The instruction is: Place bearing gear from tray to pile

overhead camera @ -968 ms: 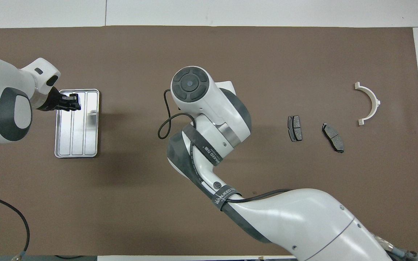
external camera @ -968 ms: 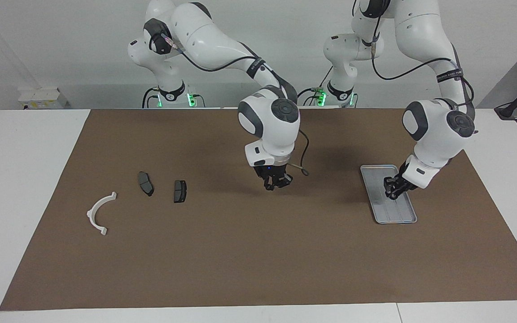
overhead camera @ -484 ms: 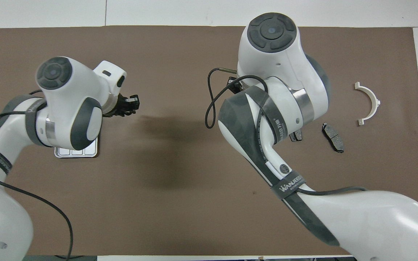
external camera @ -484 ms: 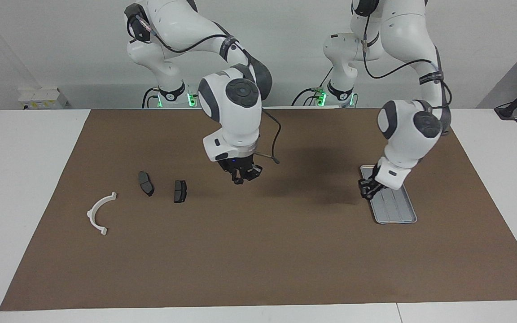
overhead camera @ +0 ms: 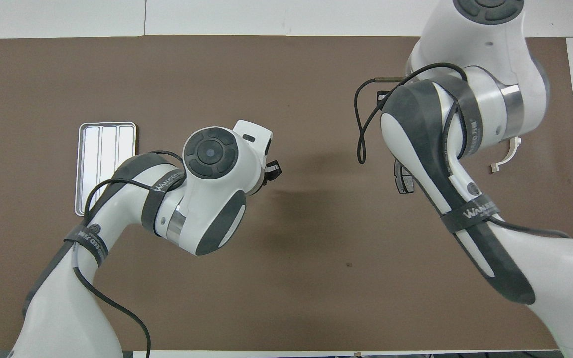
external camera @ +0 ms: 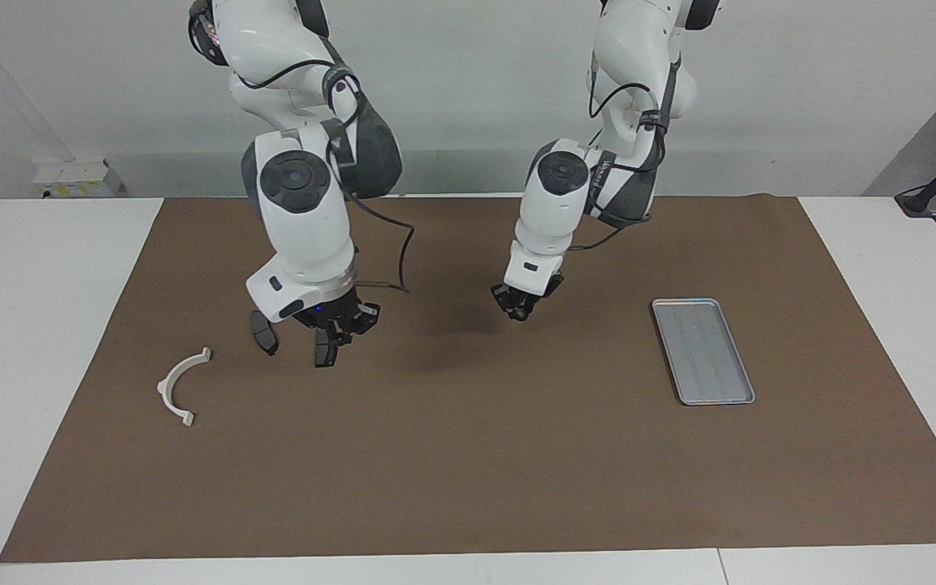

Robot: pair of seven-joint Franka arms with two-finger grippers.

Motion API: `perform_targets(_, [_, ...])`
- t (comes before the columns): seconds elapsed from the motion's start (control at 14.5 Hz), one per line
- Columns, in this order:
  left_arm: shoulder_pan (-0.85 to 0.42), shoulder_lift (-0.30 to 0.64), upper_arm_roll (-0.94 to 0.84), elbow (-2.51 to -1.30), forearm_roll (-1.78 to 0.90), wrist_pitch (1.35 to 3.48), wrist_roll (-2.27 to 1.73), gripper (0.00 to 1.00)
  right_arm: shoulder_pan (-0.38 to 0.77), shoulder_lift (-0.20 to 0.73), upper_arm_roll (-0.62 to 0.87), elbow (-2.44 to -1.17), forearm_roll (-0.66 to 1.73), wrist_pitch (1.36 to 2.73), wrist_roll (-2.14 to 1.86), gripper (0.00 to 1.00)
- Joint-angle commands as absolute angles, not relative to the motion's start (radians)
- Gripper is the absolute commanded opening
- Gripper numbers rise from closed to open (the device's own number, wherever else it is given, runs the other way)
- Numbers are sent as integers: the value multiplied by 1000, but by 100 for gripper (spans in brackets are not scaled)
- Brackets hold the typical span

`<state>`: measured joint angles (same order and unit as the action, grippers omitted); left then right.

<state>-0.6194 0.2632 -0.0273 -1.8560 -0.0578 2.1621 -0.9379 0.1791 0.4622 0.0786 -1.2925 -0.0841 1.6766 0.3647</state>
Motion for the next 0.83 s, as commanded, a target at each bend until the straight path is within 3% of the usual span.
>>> perform_targets(0.0, [-675,245,-8,-1876,-17,2181,-1025,0,114,436,92,-1356,-63,1715,234,0])
perform_targets(0.28, [-684,258,-8,-1910,-14,2215,-1031,0,35,384,91,-1524,-63,1883,68,0])
perform_targets(0.76, [-680,290,-8,-1971,25,2327,-1052,0,-57,383,91,-1689,-66,2104,-26,0])
